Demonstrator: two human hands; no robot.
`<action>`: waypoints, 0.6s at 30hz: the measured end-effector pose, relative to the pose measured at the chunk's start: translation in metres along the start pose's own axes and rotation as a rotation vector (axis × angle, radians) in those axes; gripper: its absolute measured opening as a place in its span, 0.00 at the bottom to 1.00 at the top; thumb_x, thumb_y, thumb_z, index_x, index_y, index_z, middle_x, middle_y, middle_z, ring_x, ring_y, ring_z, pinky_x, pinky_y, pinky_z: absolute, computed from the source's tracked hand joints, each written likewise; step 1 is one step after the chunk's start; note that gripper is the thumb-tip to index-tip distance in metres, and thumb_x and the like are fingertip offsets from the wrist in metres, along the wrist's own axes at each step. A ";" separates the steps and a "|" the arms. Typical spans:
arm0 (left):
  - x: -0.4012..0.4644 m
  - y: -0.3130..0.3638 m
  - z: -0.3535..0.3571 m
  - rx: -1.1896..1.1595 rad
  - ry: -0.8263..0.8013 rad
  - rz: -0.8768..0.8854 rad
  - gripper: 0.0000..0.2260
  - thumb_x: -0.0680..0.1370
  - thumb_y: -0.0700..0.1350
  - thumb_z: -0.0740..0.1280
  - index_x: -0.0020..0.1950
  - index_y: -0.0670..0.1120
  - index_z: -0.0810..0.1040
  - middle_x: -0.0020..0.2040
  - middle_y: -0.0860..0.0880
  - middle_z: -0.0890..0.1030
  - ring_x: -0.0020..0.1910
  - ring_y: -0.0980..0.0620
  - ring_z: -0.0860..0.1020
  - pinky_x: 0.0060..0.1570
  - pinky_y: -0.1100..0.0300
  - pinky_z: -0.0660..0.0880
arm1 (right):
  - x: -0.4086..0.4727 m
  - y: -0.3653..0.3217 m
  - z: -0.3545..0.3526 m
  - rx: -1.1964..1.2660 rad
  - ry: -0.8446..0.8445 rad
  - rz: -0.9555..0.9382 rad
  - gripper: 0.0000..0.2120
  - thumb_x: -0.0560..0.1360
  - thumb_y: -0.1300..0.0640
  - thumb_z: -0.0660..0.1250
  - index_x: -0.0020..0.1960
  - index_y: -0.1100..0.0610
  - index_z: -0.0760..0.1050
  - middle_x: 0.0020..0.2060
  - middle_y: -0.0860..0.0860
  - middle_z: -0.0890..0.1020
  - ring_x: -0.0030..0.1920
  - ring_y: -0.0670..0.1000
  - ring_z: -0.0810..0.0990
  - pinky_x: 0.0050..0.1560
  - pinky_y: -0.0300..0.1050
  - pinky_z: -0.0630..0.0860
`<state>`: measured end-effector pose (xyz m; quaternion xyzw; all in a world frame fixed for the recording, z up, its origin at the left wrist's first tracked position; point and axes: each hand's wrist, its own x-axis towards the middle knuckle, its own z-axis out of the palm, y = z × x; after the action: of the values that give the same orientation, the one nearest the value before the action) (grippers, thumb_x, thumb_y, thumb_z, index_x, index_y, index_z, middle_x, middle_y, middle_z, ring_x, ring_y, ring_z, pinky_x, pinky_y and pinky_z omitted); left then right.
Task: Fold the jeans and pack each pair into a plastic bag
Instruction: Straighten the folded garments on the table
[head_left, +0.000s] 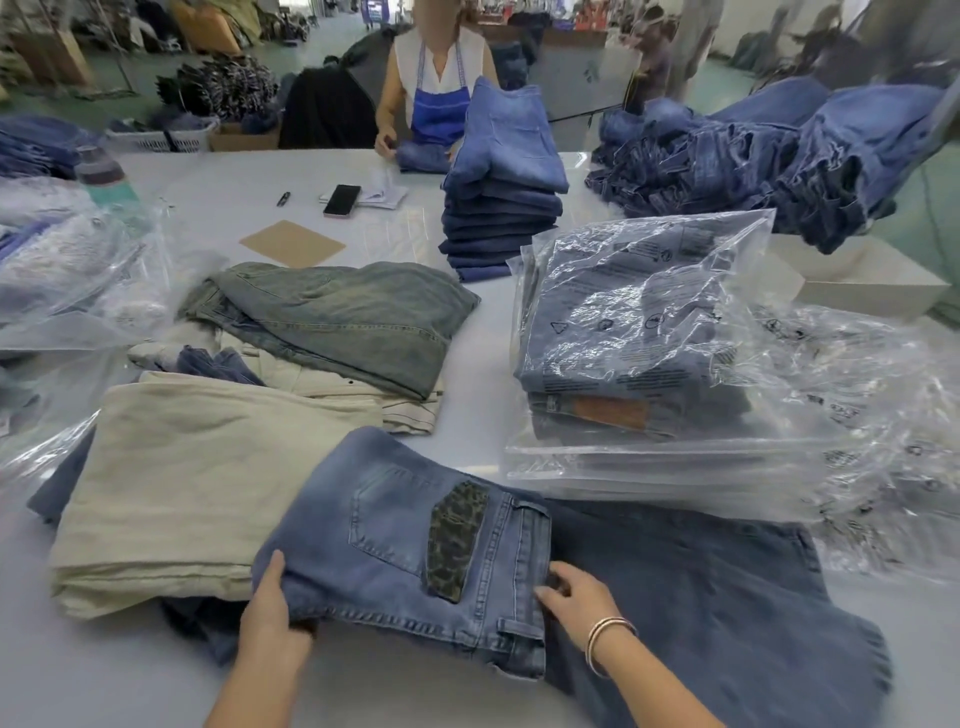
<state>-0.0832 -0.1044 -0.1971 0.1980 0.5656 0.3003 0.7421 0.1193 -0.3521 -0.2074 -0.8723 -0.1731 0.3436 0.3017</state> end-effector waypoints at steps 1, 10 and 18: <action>-0.001 -0.003 -0.001 -0.003 0.019 -0.019 0.25 0.78 0.56 0.64 0.69 0.42 0.71 0.66 0.45 0.75 0.64 0.43 0.74 0.63 0.48 0.71 | 0.000 0.004 0.000 -0.170 0.012 -0.019 0.17 0.78 0.50 0.63 0.66 0.51 0.72 0.60 0.54 0.76 0.60 0.51 0.75 0.59 0.41 0.71; -0.006 -0.039 -0.004 0.175 0.134 0.052 0.20 0.80 0.40 0.64 0.69 0.31 0.68 0.68 0.36 0.71 0.68 0.39 0.70 0.68 0.48 0.64 | 0.009 0.053 -0.062 -0.524 0.207 0.051 0.24 0.78 0.47 0.58 0.73 0.40 0.60 0.75 0.48 0.57 0.72 0.55 0.59 0.70 0.50 0.61; -0.004 -0.002 -0.013 0.028 0.170 0.196 0.20 0.79 0.51 0.65 0.68 0.43 0.72 0.67 0.47 0.74 0.65 0.46 0.73 0.67 0.47 0.68 | 0.012 0.052 -0.058 -0.581 0.117 0.010 0.27 0.79 0.46 0.57 0.76 0.42 0.53 0.77 0.47 0.51 0.75 0.52 0.53 0.75 0.58 0.45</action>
<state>-0.0958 -0.1093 -0.1992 0.2366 0.6083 0.3792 0.6559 0.1731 -0.4088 -0.2127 -0.9414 -0.2422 0.2300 0.0473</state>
